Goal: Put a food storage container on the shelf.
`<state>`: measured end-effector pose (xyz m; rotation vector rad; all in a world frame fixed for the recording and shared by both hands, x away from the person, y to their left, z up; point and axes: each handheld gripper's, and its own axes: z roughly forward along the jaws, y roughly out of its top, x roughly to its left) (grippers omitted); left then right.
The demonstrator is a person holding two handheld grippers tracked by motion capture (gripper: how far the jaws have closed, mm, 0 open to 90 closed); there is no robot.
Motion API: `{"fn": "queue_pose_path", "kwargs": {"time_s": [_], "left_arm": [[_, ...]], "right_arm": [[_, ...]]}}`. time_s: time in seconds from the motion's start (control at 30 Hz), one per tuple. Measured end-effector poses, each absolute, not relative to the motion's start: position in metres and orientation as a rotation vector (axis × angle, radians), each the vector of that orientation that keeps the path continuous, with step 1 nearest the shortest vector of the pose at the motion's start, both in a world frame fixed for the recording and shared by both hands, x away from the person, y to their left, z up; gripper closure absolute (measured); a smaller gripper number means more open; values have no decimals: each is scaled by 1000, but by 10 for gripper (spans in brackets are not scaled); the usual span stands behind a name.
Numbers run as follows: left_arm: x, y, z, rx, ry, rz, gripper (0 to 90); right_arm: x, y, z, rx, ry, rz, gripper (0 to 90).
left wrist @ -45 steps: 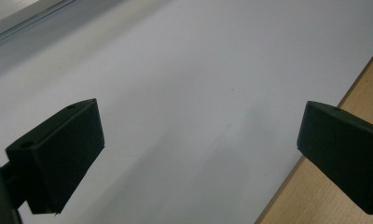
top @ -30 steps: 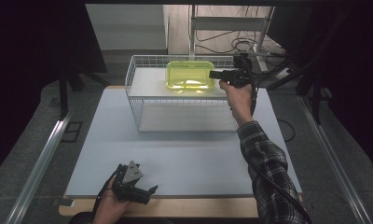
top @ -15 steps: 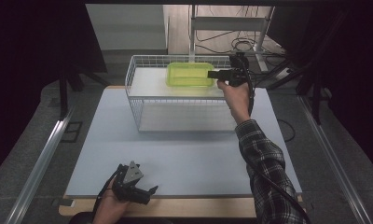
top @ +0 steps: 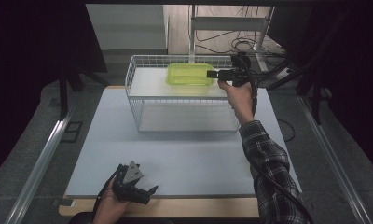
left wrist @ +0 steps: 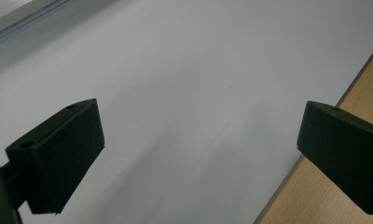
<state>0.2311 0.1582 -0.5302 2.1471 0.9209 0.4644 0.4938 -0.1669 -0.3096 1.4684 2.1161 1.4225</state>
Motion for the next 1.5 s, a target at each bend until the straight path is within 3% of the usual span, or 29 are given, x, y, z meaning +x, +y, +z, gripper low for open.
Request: {"fn": "queue_pose_path", "kwargs": {"time_s": [0.47,1.5], "left_arm": [[231,160,-530,2109,929,464,13],[233,162,-530,2102,942,461,11]], "right_arm": [[472,-173,-309,1322,2179,1443,227],[407,-178,-327,999,2284,1381,103]]}}
